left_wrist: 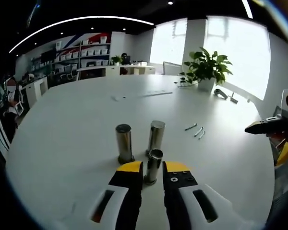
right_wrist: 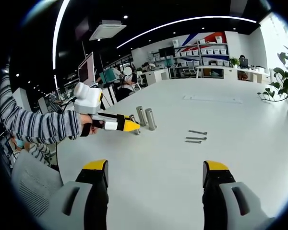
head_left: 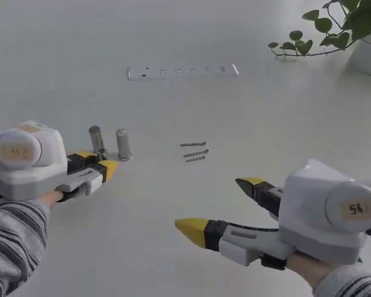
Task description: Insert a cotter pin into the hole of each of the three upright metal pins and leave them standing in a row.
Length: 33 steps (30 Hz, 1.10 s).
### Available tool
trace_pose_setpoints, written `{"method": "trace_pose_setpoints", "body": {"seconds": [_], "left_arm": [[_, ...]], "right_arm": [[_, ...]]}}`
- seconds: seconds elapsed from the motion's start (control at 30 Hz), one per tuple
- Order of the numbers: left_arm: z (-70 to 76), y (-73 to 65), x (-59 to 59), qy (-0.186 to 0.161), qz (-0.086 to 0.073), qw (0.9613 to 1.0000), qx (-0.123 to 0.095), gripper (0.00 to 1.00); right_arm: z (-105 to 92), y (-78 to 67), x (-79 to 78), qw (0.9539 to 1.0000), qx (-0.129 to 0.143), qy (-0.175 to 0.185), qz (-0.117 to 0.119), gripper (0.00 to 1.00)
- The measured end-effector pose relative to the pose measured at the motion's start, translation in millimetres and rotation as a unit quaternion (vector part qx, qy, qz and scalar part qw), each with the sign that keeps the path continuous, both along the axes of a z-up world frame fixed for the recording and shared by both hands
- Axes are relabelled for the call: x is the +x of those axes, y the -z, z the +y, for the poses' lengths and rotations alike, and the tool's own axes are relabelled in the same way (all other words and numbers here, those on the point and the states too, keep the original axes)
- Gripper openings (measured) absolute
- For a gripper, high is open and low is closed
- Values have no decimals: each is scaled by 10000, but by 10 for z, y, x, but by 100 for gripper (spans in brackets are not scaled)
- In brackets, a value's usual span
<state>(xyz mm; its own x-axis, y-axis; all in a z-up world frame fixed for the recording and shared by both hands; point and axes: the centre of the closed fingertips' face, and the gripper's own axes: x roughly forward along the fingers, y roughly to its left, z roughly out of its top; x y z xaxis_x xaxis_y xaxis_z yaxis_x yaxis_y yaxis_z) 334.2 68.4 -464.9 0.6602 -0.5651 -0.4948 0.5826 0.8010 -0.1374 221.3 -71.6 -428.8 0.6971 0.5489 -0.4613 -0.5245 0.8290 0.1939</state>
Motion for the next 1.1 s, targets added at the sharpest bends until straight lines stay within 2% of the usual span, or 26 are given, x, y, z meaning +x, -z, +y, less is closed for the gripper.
{"method": "trace_pose_setpoints", "body": {"seconds": [0.1,0.57,0.7,0.8,1.1], "left_arm": [[-4,10,2,-19,24,10000,-36,7],[-1,0,19,-343,-14,9994,-9,5],[-19,3,-18,-385,-43,9992,106,5],[-54,1,-58,-443,-4,9990,94,5],[-226,-83,-177,-479,-151,9987,116,5]], "right_arm": [[-7,9,8,10000,-4,20,21,78],[-15,21,14,10000,-20,70,52,77],[-16,13,14,10000,-28,62,41,76],[-18,10,16,10000,-37,60,49,76],[-23,-8,20,10000,-47,53,25,75]]}}
